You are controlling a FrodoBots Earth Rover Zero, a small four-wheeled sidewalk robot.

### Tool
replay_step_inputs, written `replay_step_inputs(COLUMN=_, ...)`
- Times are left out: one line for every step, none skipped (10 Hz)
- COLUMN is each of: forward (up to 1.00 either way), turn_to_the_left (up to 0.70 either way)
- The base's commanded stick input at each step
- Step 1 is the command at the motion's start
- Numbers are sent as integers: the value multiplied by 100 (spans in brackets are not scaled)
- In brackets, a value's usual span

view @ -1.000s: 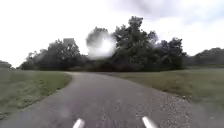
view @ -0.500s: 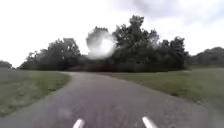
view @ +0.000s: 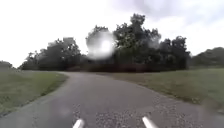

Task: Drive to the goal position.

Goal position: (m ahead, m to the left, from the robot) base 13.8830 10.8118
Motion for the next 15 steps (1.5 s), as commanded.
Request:
replay_step_inputs(forward=70, turn_to_the_left=0)
replay_step_inputs(forward=70, turn_to_the_left=0)
replay_step_inputs(forward=70, turn_to_the_left=0)
replay_step_inputs(forward=70, turn_to_the_left=0)
replay_step_inputs(forward=70, turn_to_the_left=0)
replay_step_inputs(forward=70, turn_to_the_left=0)
replay_step_inputs(forward=70, turn_to_the_left=0)
replay_step_inputs(forward=70, turn_to_the_left=0)
replay_step_inputs(forward=70, turn_to_the_left=0)
replay_step_inputs(forward=70, turn_to_the_left=0)
replay_step_inputs(forward=70, turn_to_the_left=0)
replay_step_inputs(forward=70, turn_to_the_left=0)
replay_step_inputs(forward=70, turn_to_the_left=0)
replay_step_inputs(forward=70, turn_to_the_left=0)
replay_step_inputs(forward=70, turn_to_the_left=0)
